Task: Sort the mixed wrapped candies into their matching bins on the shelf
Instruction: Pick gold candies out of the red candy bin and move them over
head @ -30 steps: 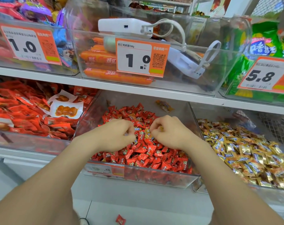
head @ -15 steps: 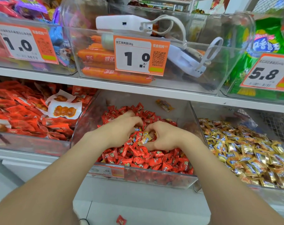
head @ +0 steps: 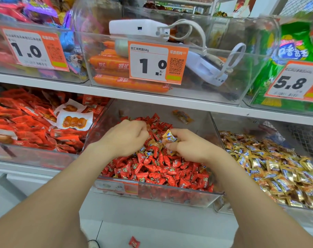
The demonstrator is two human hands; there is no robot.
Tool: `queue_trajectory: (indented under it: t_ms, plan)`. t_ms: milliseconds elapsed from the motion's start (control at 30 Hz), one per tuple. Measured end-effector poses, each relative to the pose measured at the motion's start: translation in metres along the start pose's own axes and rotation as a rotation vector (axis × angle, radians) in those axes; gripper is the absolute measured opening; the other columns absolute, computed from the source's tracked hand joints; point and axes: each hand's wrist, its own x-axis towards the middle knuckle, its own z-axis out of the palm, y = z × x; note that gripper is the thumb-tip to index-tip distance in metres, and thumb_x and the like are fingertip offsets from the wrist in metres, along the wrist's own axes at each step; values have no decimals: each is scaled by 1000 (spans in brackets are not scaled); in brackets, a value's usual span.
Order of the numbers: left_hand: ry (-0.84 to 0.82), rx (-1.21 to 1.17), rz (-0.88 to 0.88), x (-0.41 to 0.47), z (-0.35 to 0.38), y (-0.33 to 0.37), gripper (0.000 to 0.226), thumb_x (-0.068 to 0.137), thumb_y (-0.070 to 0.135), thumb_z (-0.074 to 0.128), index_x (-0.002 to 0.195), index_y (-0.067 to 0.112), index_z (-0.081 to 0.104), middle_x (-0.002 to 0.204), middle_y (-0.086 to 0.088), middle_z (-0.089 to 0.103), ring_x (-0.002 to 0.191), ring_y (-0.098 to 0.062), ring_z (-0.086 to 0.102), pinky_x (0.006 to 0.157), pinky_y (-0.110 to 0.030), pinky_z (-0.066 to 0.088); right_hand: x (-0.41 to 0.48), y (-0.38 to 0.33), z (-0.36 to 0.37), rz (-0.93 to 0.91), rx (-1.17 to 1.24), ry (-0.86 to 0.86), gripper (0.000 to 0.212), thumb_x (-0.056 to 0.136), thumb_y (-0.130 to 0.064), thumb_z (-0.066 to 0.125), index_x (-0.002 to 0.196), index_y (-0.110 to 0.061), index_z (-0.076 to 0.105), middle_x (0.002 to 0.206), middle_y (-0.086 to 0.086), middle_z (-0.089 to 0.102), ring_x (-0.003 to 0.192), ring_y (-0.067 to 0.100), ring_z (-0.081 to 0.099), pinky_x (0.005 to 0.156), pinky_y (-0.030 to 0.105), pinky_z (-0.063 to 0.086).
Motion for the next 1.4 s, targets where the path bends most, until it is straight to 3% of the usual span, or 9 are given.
queue_trajectory:
  t_ms: [167,233,367,533,667,867,967,1100,1400]
  plan:
    - [49,-4,-11,-5,-3,-10,35,103,49,55,77,25,58,52,9,57,53,-12,56,61,-37,53,-1,-9,-2,93,468,-32,27,95,-2,48,112,-14,66,83,6,70,60,16,44,42,22,29]
    - [-37,-35,27,-6,-1,-13,9,103,32,59,97,32,66,67,10,66,63,-8,63,69,-38,57,-3,-11,-1,120,735,-81,34,86,0,41,111,-10,62,84,11,64,60,17,43,41,23,24]
    - [-266,113,65,-6,5,-18,32,102,37,66,133,31,66,114,5,51,103,-15,56,98,-39,49,-3,-17,0,170,995,-183,37,72,-12,40,104,-10,58,84,11,56,60,19,41,42,22,20]
    - [-302,140,36,-7,4,-18,20,99,41,69,115,29,67,112,6,44,103,-17,54,94,-38,49,2,-25,9,239,830,-130,40,101,-50,45,82,-17,56,69,4,49,55,18,43,39,19,18]
    - [-206,24,25,-13,-2,-12,13,100,29,55,88,26,49,96,4,53,85,-16,53,74,-34,46,10,-22,18,191,488,81,34,109,-37,52,88,-13,64,66,-1,61,53,14,50,39,22,29]
    - [-128,-103,-46,-20,-16,-15,12,99,26,55,96,23,44,71,-4,61,55,-19,46,53,-36,38,18,-20,22,44,161,200,25,105,-23,58,98,-20,82,71,-9,68,53,2,52,49,19,41]
    - [-113,-75,-25,-25,-18,-17,15,102,19,48,113,29,49,76,1,68,63,-19,63,62,-42,54,28,-14,27,36,-209,260,23,94,-42,70,88,-23,82,68,-9,66,57,8,54,65,28,52]
    - [-216,54,-55,-32,-17,-13,12,107,39,52,104,29,58,79,7,60,68,-13,57,72,-41,54,35,-12,36,34,-418,233,26,90,-56,75,93,-31,79,120,1,73,109,25,68,94,42,57]
    - [-498,147,-75,-24,-7,-12,53,104,38,62,151,27,40,139,-1,45,125,-25,51,102,-37,43,29,-24,26,25,-375,150,49,108,-41,48,81,-1,56,72,13,61,69,28,59,63,41,42]
